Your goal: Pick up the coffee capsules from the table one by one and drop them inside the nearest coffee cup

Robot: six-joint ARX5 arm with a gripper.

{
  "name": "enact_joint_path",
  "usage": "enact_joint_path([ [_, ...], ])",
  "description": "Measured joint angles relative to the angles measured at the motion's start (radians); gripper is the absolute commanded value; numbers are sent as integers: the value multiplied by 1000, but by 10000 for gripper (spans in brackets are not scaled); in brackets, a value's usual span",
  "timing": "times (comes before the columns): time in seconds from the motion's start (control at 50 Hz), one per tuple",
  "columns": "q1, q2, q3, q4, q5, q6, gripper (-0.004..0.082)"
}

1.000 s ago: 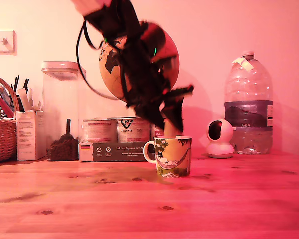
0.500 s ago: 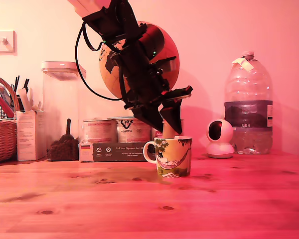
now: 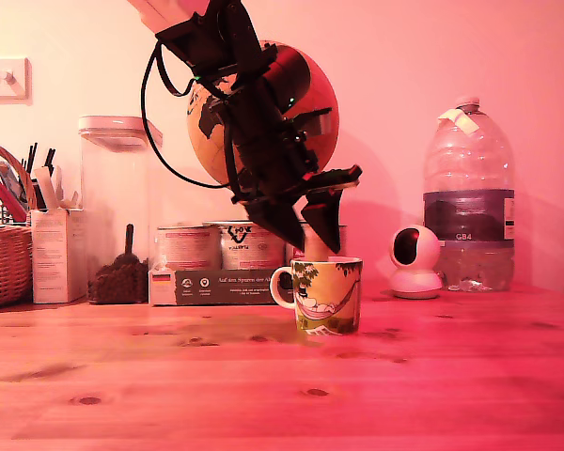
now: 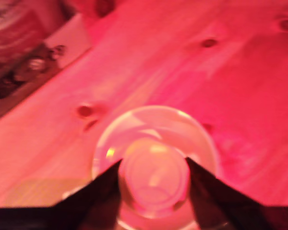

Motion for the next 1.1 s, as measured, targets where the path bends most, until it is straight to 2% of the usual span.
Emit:
enact_joint_path([
  [0.32,0,0,0,2,-2,0,739],
  [0.42,0,0,0,1,-1,2,683],
  [0.5,0,0,0,1,2,17,559],
  [0.64,-1,0,0,-2,20,34,157],
  [0.66,-1,0,0,-2,21,50,107],
  [0.74,-1,-2,0,-2,24,56,-19],
  [0.86,-1,-21,0,-11,24,76,-24],
  [1.1,-1,-142,-8,11,24,79,-24],
])
